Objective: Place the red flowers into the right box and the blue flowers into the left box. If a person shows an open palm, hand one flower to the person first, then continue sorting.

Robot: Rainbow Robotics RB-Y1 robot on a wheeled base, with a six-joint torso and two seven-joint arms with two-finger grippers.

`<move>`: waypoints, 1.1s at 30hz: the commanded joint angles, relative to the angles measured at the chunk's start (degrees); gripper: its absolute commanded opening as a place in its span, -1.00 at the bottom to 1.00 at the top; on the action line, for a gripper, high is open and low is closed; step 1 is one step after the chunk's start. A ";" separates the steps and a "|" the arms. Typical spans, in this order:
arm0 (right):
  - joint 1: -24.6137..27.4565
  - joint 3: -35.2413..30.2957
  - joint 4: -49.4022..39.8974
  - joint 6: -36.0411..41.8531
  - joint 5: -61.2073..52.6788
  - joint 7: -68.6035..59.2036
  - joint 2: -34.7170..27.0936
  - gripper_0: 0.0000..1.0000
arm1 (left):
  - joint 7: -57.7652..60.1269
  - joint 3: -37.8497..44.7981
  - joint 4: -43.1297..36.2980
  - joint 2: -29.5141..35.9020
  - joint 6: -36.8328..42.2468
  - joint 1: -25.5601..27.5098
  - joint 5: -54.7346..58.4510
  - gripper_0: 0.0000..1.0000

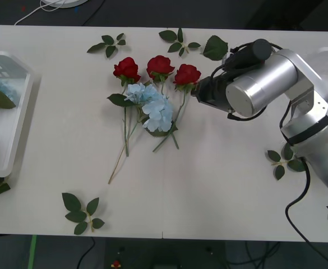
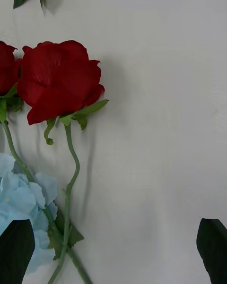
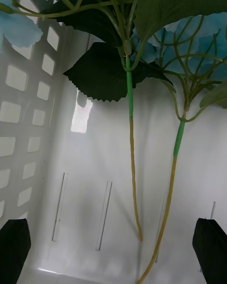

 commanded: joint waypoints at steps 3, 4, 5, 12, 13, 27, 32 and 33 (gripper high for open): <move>-8.53 2.75 11.53 -3.73 5.61 -6.82 8.18 1.00 | -0.52 0.60 0.19 0.15 -0.70 0.83 -0.47 1.00; -9.06 2.84 12.58 -3.99 6.05 -6.91 8.79 1.00 | -0.70 0.42 0.01 -0.29 -0.52 1.01 -0.65 1.00; -10.02 2.84 14.78 -4.43 6.84 -7.08 9.85 1.00 | -0.79 0.51 -0.07 -0.29 -0.52 0.92 -0.65 1.00; -14.77 2.84 26.12 -8.47 11.06 -7.61 14.59 1.00 | -6.06 6.22 -0.51 0.77 8.00 -3.30 -2.40 1.00; -15.38 2.93 27.79 -9.00 11.76 -7.61 15.12 1.00 | -6.94 7.72 -0.51 0.77 10.81 -4.79 -3.63 1.00; -21.27 3.10 45.28 -17.00 17.74 -7.43 19.78 1.00 | -10.98 34.08 -15.81 -8.28 49.75 -18.15 -19.19 1.00; -22.42 3.37 49.15 -19.28 19.23 -7.43 21.19 1.00 | -11.07 37.34 -21.70 -15.23 51.68 -18.33 -17.78 1.00; -22.50 3.63 49.41 -19.46 19.23 -7.43 21.36 1.00 | -11.16 37.42 -22.49 -16.37 51.42 -18.33 -17.78 1.00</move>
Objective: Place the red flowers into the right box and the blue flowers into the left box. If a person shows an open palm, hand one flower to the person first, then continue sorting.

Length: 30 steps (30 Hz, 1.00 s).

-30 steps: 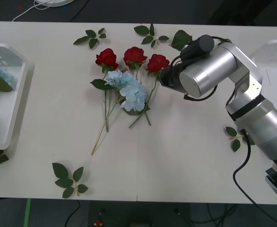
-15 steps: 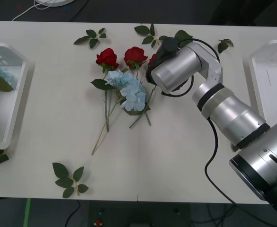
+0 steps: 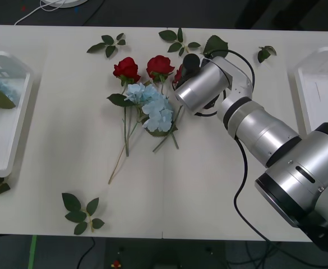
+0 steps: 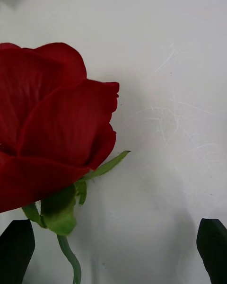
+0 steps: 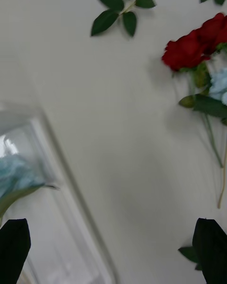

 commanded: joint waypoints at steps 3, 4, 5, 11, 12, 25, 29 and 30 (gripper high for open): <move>-4.00 2.96 1.44 -2.00 1.28 -1.13 2.81 1.00 | -0.32 1.00 -6.57 -9.92 -0.57 -2.08 0.71 1.00; -4.00 3.40 1.44 -2.08 1.28 -1.22 2.81 1.00 | -0.06 0.65 -6.83 -11.15 -1.18 -2.08 0.54 1.00; -4.00 3.57 1.44 -2.17 1.28 -1.22 2.90 1.00 | 0.20 0.30 -6.92 -11.85 -1.62 -2.08 0.36 1.00; -4.00 4.89 1.44 -2.26 1.55 -1.57 3.69 1.00 | 9.78 -6.55 -8.24 -15.81 -9.18 -2.08 -0.08 1.00; -3.91 5.16 1.44 -2.26 1.63 -1.66 3.69 1.00 | 11.89 -8.66 -8.76 -15.81 -11.47 -2.08 -0.26 1.00; -3.91 5.86 3.72 -2.79 3.39 -1.48 3.87 -1.00 | 28.59 -24.48 -9.91 -19.50 -24.83 -2.70 -4.74 1.00; -3.91 5.86 3.72 -2.79 3.39 -1.48 3.87 -1.00 | 29.65 -29.67 -9.91 -20.38 -28.87 -2.61 -5.09 1.00; -3.91 5.95 3.72 -2.79 3.30 -1.48 3.87 -1.00 | 29.82 -30.90 -9.91 -20.47 -29.57 -2.70 -5.44 1.00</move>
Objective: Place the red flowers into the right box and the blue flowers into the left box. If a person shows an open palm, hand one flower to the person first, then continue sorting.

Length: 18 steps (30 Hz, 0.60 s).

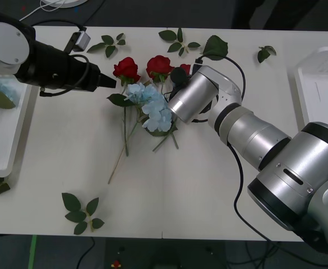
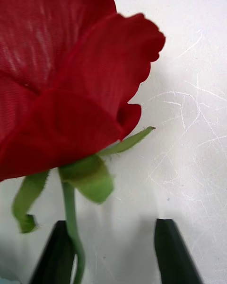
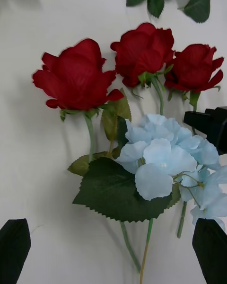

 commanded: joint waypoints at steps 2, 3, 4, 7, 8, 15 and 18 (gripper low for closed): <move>-3.07 0.50 -0.29 -0.89 0.58 -1.48 1.88 -1.00 | 4.55 -6.81 -1.71 -1.14 -3.85 -2.70 -1.46 1.00; -2.99 0.50 -0.29 -0.89 0.58 -1.48 1.88 -1.00 | 4.64 -7.77 -1.71 -1.23 -4.46 -2.61 -1.72 1.00; -3.07 0.59 -0.29 -0.98 0.58 -1.31 1.88 -1.00 | 4.73 -8.48 -1.71 -1.14 -4.90 -2.70 -2.16 1.00; -3.07 0.50 -0.29 -1.07 0.58 -1.22 1.88 -1.00 | 5.34 -9.36 -1.71 -1.14 -5.25 -2.61 -3.30 1.00; -3.07 0.50 -0.29 -1.07 0.58 -1.22 1.88 -1.00 | 5.61 -9.44 -1.71 -1.14 -5.25 -2.61 -3.92 1.00; -2.99 0.50 -0.46 -1.24 0.58 -0.60 1.70 -1.00 | 7.10 -11.38 -1.54 -1.05 -5.25 -2.70 -7.17 1.00; -2.90 0.50 -2.13 -1.24 0.40 0.10 0.65 -1.00 | 7.72 -12.26 -1.54 -1.05 -5.69 -2.61 -7.26 1.00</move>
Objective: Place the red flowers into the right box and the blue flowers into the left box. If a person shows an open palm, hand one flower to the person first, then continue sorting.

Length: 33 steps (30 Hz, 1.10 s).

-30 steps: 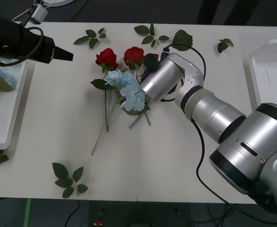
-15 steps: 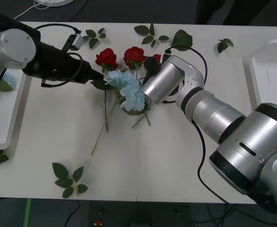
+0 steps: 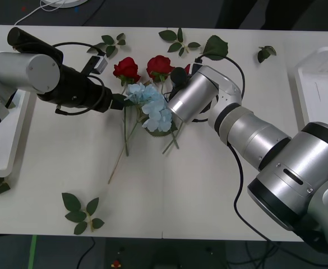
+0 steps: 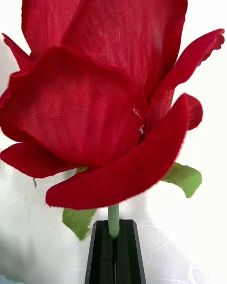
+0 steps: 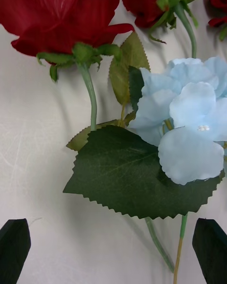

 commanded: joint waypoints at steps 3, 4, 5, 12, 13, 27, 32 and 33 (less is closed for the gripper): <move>-2.62 0.50 -4.45 -0.55 -1.46 2.30 -0.76 -1.00 | 6.06 -2.71 -1.52 -0.72 -2.09 -2.61 -0.95 1.00; -2.27 0.24 -5.77 -0.55 -2.69 3.79 -1.64 -1.00 | 6.24 -2.71 -1.52 -0.80 -2.09 -2.61 -1.13 1.00; -2.00 -0.12 -7.09 -0.55 -3.74 4.84 -2.43 -1.00 | 6.32 -2.71 -1.52 -0.72 -2.09 -2.70 -1.13 1.00; 4.85 -0.47 -23.70 -0.55 -11.57 12.40 -12.89 -1.00 | 6.50 -2.80 -1.52 -0.72 -2.09 -2.78 -1.13 1.00; 5.82 -0.56 -25.46 -0.55 -12.18 12.93 -14.03 -1.00 | 6.50 -2.80 -1.52 -0.72 -2.09 -2.78 -1.13 1.00; 26.12 -8.11 -60.35 -20.51 -13.06 18.91 -35.03 -1.00 | 6.50 -2.80 -1.52 -0.72 -2.09 -2.78 -1.13 1.00; 26.82 -8.82 -60.70 -34.22 -8.67 19.52 -35.03 -1.00 | 6.50 -2.80 -1.52 -0.72 -2.09 -2.78 -1.13 1.00; 26.82 -9.17 -60.70 -36.06 -8.05 19.52 -34.86 -1.00 | 6.50 -2.80 -1.52 -0.72 -2.09 -2.78 -1.13 1.00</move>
